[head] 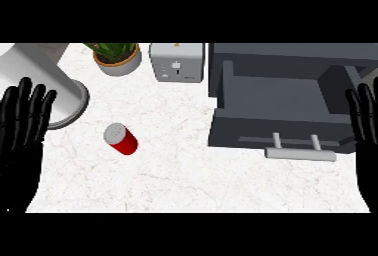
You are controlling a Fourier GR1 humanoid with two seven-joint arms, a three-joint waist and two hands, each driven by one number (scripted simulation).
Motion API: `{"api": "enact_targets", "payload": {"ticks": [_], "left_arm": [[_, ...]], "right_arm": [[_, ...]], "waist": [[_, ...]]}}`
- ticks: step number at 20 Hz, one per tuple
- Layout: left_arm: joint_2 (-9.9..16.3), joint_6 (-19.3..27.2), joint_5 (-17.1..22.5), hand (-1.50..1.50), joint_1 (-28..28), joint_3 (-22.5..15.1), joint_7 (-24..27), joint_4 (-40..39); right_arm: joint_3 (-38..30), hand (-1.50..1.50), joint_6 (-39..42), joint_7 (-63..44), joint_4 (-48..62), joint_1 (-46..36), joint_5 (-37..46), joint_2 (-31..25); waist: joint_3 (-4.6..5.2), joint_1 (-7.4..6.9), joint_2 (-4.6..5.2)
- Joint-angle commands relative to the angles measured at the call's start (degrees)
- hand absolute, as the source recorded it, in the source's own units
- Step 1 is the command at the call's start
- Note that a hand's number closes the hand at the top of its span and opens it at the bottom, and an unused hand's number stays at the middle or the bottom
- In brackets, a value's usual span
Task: Pick up the can, place it into the drawer and close the drawer
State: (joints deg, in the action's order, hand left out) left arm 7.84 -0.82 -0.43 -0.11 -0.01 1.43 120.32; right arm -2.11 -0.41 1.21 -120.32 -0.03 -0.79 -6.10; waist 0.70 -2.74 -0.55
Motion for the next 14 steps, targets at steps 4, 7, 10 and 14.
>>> {"api": "enact_targets", "payload": {"ticks": [4, 7, 10, 14], "left_arm": [[6.0, -17.5, 18.7, -1.5, -3.6, 0.0, 2.6, -4.9], [12.1, -23.2, 18.5, -1.5, 0.8, -2.1, -4.4, -9.5], [17.1, -29.6, 27.2, -1.5, -0.3, 2.2, -6.1, -13.1], [24.6, -37.5, 38.3, -1.5, 0.7, 9.9, -7.7, -16.5]], "right_arm": [[3.0, -1.5, 1.3, -3.0, 0.0, -1.5, -0.4, 0.3], [-0.2, -1.5, -4.1, -8.3, 4.6, 3.7, 0.7, 2.8], [-2.4, -1.5, -3.7, -11.6, 2.4, 5.1, -0.3, 1.1], [-3.9, -1.5, -2.7, -11.7, 0.2, 9.9, -1.1, 0.4]], "waist": [[-0.47, 3.38, 0.87], [-0.61, 4.55, 1.73], [-0.63, 3.94, 0.79], [-0.7, 3.04, 0.49]]}}
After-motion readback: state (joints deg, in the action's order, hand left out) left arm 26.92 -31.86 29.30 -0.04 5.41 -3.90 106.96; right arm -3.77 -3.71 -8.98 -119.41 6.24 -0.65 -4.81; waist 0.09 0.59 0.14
